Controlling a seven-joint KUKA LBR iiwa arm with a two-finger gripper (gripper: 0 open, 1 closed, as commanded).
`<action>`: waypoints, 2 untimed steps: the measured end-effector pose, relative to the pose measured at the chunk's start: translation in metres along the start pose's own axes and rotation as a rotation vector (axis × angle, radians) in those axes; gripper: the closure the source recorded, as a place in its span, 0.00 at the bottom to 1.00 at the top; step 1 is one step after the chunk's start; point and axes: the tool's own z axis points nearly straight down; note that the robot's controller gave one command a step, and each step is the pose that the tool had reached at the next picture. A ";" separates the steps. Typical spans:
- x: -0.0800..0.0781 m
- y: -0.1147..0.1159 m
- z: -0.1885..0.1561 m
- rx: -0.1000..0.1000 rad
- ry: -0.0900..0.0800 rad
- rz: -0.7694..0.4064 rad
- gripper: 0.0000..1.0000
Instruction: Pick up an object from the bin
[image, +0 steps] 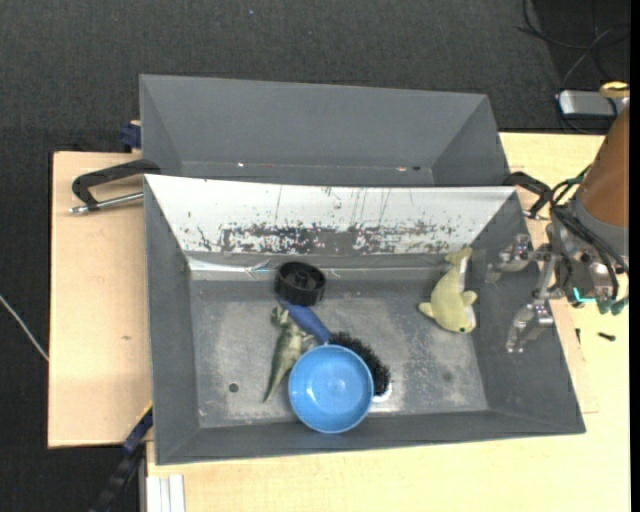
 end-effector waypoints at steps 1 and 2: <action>-0.088 0.024 0.126 0.002 -0.009 -0.397 0.00; -0.092 -0.003 0.172 0.003 -0.007 -0.551 0.00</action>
Offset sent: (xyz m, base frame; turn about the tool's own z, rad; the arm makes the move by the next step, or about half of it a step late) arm 0.0867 0.0220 -0.1248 -0.3974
